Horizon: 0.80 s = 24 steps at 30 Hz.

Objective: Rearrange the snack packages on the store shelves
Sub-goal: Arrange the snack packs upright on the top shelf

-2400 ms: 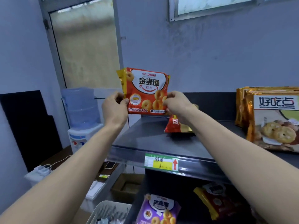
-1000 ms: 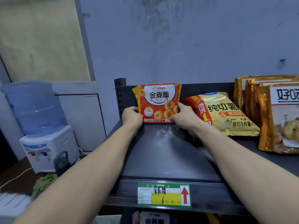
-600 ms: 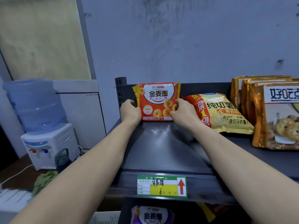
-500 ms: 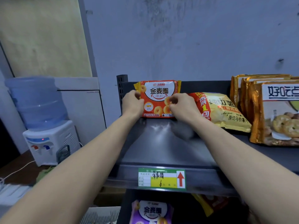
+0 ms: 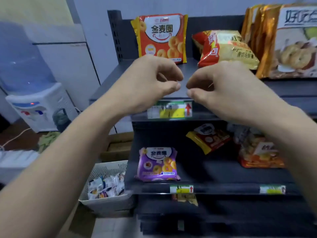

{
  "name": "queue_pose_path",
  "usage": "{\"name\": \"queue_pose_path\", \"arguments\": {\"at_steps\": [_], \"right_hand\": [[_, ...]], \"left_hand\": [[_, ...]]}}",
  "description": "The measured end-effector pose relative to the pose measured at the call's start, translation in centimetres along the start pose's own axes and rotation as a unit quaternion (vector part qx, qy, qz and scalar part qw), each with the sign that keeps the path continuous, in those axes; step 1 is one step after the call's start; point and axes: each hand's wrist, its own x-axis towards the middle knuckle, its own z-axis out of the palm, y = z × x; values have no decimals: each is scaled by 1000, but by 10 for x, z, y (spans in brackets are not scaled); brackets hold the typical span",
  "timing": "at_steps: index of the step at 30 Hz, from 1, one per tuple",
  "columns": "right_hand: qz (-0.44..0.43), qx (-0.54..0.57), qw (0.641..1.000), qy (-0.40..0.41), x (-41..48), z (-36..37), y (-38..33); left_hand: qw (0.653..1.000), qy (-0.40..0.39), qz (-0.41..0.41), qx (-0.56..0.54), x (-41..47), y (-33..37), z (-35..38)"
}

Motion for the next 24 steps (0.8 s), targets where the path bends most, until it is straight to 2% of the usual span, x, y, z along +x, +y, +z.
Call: {"name": "queue_pose_path", "arguments": {"at_steps": [7, 14, 20, 24], "right_hand": [[19, 17, 994, -108, -45, 49, 10], [26, 15, 971, -238, -66, 117, 43], [36, 26, 961, -275, -74, 162, 64], [66, 43, 952, -295, -72, 197, 65]], "left_hand": [[995, -79, -67, -2, -54, -5, 35], [965, -118, -218, 86, -82, -45, 102], [932, -130, -308, 139, -104, -83, 142], [917, -146, -328, 172, -109, -114, 156]]}}
